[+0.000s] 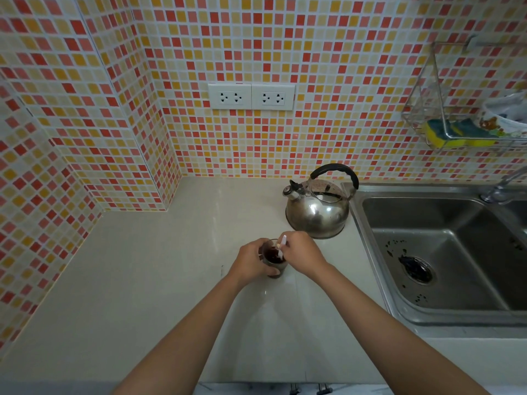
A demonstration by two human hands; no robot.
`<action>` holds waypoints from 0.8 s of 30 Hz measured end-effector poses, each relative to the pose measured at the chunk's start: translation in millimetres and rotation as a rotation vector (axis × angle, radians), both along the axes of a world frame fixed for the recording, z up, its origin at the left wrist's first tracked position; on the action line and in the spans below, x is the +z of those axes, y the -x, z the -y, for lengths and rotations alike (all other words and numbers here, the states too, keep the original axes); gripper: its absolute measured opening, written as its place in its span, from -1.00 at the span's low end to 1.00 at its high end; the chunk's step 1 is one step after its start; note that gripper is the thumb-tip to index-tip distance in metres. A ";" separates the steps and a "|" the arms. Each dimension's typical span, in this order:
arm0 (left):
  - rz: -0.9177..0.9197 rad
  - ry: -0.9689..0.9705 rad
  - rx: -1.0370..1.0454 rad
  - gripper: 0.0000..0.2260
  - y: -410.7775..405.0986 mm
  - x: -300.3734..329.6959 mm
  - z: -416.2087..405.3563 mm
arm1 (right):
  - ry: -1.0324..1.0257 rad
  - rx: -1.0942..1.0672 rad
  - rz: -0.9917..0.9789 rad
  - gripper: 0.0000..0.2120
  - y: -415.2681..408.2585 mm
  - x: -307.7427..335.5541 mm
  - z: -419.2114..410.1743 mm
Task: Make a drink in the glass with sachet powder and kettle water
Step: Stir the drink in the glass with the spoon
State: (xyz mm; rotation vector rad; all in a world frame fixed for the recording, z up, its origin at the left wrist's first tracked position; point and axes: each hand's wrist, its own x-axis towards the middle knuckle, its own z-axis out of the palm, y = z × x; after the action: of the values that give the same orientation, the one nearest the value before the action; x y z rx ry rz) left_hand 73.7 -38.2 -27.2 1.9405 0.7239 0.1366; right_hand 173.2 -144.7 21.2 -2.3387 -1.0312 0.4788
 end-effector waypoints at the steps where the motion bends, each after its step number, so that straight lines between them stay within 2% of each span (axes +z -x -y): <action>1: 0.000 0.000 0.001 -0.40 -0.1 -0.4 -0.2 | -0.004 -0.002 -0.049 -0.81 1.4 -1.1 -0.4; 4: -0.012 -0.010 0.001 -0.40 0.3 -0.7 -0.3 | -0.038 0.009 -0.119 -0.83 6.1 -2.2 -3.1; 10: -0.009 0.000 -0.001 -0.37 -1.5 -2.7 -1.2 | -0.037 -0.037 -0.047 -0.80 -3.9 -0.3 1.5; 15: -0.004 -0.009 0.001 -0.38 -1.3 -3.5 -0.8 | -0.078 -0.039 -0.152 -0.77 3.5 -4.1 -0.6; 24: 0.001 0.017 0.007 -0.40 -1.5 -3.2 -0.9 | -0.069 -0.089 -0.175 -0.82 -2.8 -2.3 0.1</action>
State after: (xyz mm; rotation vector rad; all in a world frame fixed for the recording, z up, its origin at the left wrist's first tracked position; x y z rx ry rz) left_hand 75.2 -37.2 -30.4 1.9215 0.7290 0.1352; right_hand 176.0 -144.8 18.9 -2.2262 -0.8454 0.5921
